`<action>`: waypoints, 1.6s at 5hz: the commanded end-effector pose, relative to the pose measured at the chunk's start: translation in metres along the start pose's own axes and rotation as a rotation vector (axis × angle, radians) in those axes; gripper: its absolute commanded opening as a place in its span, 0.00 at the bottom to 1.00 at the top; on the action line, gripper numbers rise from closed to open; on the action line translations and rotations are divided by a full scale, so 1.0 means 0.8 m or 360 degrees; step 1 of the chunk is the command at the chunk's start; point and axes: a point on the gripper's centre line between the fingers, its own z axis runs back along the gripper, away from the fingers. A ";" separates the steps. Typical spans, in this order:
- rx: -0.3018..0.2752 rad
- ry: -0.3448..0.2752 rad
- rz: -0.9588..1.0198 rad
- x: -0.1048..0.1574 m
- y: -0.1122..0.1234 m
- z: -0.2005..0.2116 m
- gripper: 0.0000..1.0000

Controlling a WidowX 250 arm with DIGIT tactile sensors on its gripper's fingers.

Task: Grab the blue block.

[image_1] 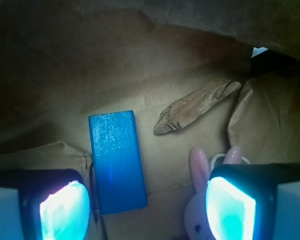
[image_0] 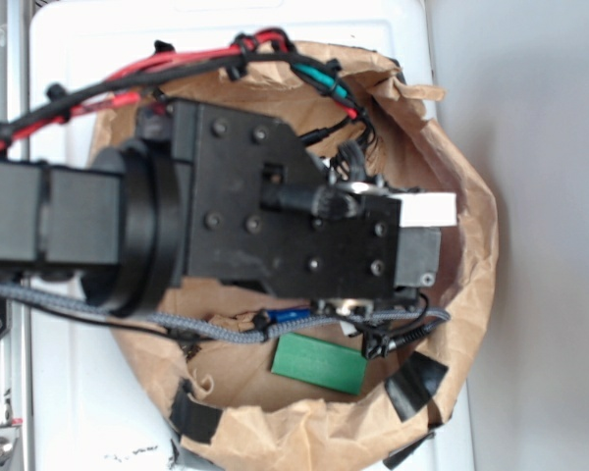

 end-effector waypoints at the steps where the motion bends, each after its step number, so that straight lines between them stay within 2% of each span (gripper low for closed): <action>1: -0.0001 -0.0103 0.0016 0.027 0.008 -0.047 1.00; 2: 0.0051 -0.0074 0.0008 0.031 0.003 -0.086 0.76; 3: 0.0043 -0.0077 0.0053 0.034 0.002 -0.074 0.00; 4: 0.0005 -0.0071 0.0118 0.035 -0.001 -0.040 0.00; 5: -0.0072 -0.0002 0.0144 0.033 0.002 0.007 0.00; 6: -0.0165 0.0000 0.0155 0.028 0.011 0.060 0.00; 8: -0.0209 -0.0050 0.0130 0.014 0.031 0.114 0.00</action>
